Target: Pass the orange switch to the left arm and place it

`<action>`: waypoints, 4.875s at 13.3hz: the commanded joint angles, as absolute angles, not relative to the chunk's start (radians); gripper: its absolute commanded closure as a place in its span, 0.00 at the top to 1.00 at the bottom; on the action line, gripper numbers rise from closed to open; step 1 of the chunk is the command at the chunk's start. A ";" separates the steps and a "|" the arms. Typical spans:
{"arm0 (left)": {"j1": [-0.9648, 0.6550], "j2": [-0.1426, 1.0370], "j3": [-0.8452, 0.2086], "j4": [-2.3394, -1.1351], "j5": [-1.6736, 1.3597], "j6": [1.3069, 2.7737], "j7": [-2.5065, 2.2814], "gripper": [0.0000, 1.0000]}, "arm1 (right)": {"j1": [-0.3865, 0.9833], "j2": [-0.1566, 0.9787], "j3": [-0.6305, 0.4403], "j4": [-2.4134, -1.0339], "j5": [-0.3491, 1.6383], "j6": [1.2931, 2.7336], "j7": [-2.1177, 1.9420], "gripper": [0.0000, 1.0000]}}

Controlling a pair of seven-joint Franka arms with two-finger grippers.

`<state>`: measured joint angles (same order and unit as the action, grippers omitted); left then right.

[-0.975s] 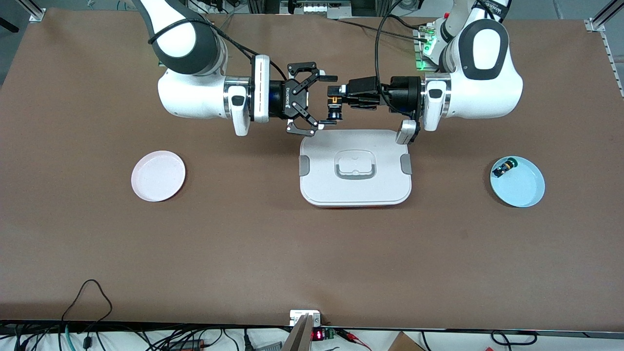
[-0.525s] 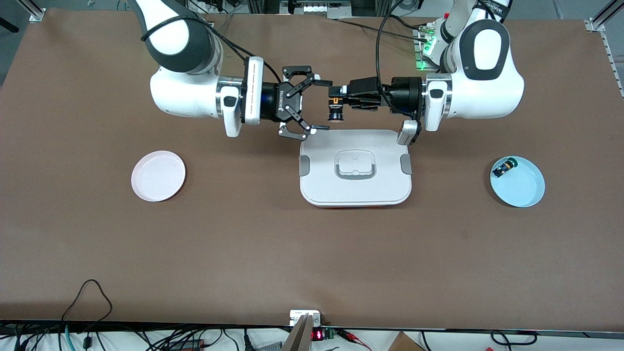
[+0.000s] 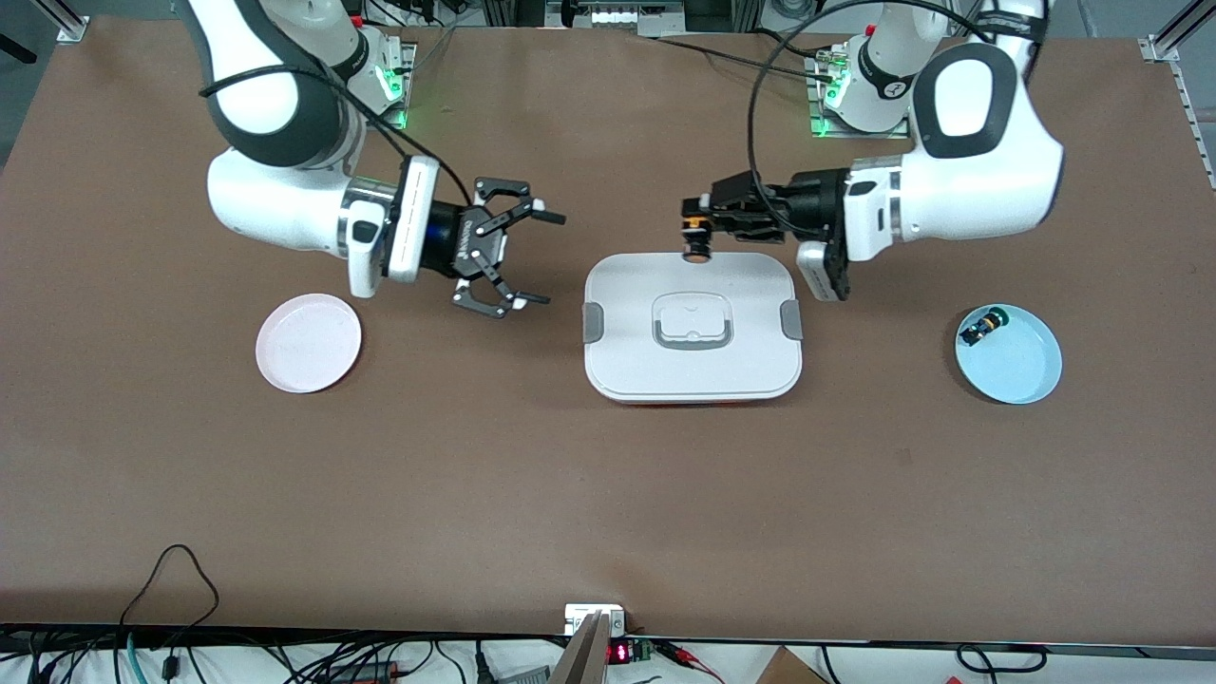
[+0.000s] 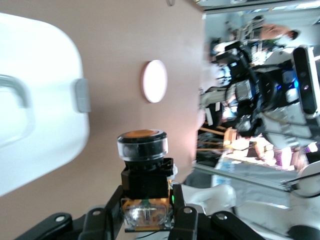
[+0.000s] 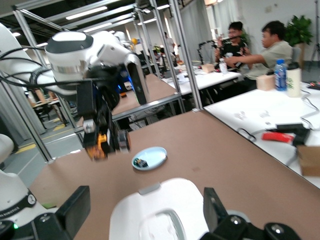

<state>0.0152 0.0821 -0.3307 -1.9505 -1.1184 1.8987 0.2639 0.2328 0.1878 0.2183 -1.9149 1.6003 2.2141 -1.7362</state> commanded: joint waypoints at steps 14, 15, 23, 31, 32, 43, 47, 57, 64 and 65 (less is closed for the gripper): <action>0.127 0.169 -0.342 -1.779 0.259 1.726 0.799 0.22 | 0.164 0.078 0.204 -1.919 0.492 2.093 -0.053 1.00; 0.139 0.170 -0.341 -1.796 0.299 1.762 0.871 0.22 | 0.164 0.075 0.204 -1.913 0.439 2.032 0.007 1.00; 0.451 0.242 -0.342 -2.002 0.374 2.165 1.412 0.23 | 0.129 0.070 0.057 -1.694 -0.095 1.646 0.203 1.00; 0.647 0.478 -0.342 -2.026 0.377 2.502 1.656 0.22 | 0.028 0.040 0.034 -1.695 -0.104 1.679 0.005 1.00; 0.670 0.500 -0.344 -2.025 0.377 2.525 1.673 0.22 | 0.028 0.014 0.032 -1.748 -0.097 1.724 0.005 1.00; 0.707 0.542 -0.345 -2.013 0.376 2.540 1.687 1.00 | 0.009 -0.009 0.037 -1.709 -0.058 1.690 -0.040 1.00; 0.709 0.442 -0.394 -1.968 0.359 2.358 1.643 1.00 | 0.009 0.005 0.035 -1.687 -0.029 1.663 -0.046 1.00; 0.696 0.434 -0.689 -1.549 0.321 1.496 0.886 1.00 | 0.009 0.009 0.034 -1.646 -0.026 1.620 -0.043 1.00; 0.678 0.436 -0.793 -1.407 0.253 1.330 0.401 1.00 | 0.008 0.008 0.034 -1.638 -0.029 1.618 -0.040 1.00; 0.658 0.439 -0.785 -1.384 0.250 1.312 0.381 1.00 | 0.008 0.008 0.034 -1.638 -0.029 1.620 -0.029 1.00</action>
